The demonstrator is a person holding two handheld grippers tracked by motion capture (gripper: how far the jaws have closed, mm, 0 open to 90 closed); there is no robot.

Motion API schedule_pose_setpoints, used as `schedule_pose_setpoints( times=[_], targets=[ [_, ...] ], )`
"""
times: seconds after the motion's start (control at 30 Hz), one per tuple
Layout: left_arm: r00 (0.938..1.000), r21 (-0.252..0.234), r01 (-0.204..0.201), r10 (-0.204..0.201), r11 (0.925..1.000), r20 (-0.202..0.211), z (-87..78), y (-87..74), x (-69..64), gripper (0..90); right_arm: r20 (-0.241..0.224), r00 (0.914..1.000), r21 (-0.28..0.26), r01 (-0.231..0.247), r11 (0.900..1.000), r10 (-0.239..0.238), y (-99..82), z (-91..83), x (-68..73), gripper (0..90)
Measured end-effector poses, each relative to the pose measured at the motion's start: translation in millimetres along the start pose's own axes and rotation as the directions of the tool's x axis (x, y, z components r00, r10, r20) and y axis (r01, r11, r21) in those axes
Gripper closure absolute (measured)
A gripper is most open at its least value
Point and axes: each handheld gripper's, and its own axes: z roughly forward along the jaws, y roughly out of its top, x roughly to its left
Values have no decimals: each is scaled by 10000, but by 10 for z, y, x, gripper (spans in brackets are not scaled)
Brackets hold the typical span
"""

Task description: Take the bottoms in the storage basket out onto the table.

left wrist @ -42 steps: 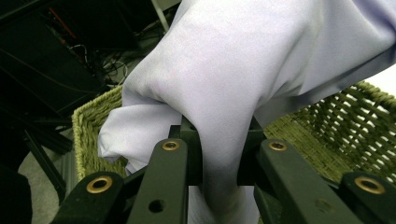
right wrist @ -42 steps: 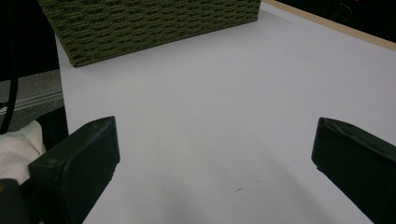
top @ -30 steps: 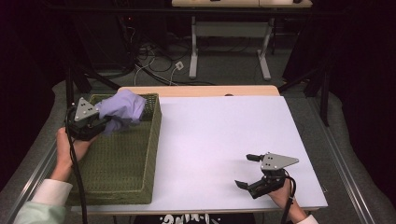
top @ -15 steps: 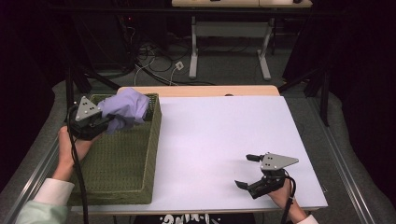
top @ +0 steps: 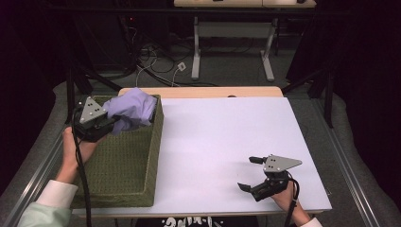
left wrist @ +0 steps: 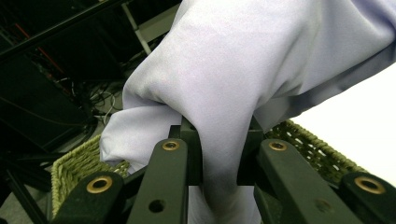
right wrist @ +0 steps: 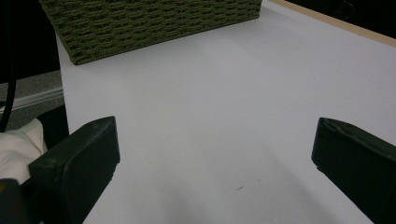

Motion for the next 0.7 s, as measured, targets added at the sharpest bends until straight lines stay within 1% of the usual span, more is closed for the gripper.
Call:
schedule_pose_setpoints(
  times=[0.33, 0.57, 0.7],
  targets=[
    [9999, -196, -100, 102, 9998, 124, -24, 71, -47, 790, -9, 10000, 7, -23, 10000, 23, 0, 1, 2, 7],
    [9995, -276, -129, 137, 9995, 290, -7, 113, -94, 790, -39, 10000, -8, -45, 10000, 45, -2, 2, 1, 8],
    [9991, -320, -215, 226, 9993, 360, 6, 137, -128, 790, -21, 10000, -14, -29, 10000, 29, -2, 1, 1, 8]
  ],
)
